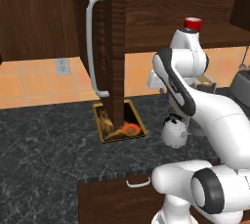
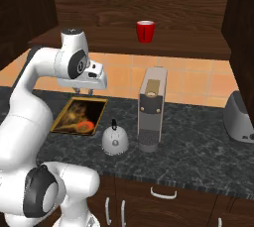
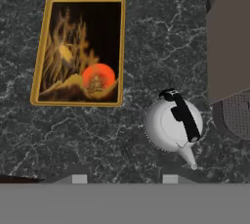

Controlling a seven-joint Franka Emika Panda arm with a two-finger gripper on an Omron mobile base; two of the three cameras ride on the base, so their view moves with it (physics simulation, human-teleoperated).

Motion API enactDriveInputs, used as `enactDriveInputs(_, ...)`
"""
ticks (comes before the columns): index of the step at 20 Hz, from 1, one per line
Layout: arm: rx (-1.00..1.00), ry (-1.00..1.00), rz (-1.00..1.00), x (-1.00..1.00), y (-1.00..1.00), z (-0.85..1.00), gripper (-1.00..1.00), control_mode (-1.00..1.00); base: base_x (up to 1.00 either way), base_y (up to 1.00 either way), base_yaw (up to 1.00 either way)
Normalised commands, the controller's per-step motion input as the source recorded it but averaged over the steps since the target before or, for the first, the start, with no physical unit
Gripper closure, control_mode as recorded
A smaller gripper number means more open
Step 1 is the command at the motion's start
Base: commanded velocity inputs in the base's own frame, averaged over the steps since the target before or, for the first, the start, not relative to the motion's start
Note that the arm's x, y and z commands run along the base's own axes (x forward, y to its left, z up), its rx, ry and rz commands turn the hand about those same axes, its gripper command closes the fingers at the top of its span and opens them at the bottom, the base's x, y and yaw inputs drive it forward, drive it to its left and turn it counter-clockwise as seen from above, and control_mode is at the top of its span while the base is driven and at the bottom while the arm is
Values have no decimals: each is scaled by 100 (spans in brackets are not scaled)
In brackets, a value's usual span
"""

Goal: Pick the kettle from the counter and place it on the tray. Then pick the mug from the cabinet and place it on the tray. Then close the cabinet doors.

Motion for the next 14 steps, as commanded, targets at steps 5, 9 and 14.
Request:
enactDriveInputs(5, 2, -40, 2, -32, -6, 5, -100, -100, 0, 0, 0)
enactDriveInputs(9, 0, -69, 1, -62, -40, 29, -100, -100, 0, 0, 0)
enactDriveInputs(14, 2, -43, -1, -16, -62, 63, -100, -100, 0, 0, 0)
